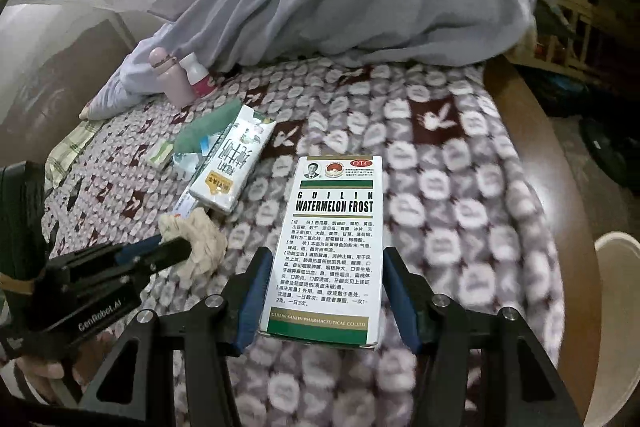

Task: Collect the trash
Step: 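Carry the tissue and Watermelon Frost box over the cream bucket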

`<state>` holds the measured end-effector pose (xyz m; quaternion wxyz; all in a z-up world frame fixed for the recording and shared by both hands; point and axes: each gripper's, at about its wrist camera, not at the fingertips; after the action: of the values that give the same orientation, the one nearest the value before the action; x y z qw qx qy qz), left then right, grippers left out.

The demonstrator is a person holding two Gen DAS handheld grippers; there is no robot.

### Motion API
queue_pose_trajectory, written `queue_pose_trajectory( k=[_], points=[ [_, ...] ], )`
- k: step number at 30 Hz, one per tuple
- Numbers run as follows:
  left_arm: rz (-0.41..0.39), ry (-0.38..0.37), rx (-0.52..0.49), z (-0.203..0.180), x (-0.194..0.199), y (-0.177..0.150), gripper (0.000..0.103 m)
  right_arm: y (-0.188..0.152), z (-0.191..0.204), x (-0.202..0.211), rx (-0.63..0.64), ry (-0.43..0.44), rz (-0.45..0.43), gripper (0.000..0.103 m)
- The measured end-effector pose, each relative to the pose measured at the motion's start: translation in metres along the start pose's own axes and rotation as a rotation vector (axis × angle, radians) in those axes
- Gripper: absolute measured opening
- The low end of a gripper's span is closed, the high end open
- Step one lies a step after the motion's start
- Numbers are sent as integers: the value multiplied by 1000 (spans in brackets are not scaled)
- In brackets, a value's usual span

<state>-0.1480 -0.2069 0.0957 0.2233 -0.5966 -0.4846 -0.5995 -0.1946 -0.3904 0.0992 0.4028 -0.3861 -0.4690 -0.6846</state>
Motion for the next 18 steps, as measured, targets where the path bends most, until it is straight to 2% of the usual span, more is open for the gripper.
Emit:
queue_pose_trajectory(
  k=[18],
  points=[
    [-17,-33,-83,-60,9,5,13,-39,-39,47,-72,-48,-71,54]
  ],
)
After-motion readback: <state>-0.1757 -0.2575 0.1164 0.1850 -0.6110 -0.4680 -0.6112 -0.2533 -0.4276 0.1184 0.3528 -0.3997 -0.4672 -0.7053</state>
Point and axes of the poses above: each gripper's, at about its wrist camera, not at the fingertips, and x roughly against the way its jaws point, z to its left, y to its top, and after that the axes turned 15 degrees about z, right-handed
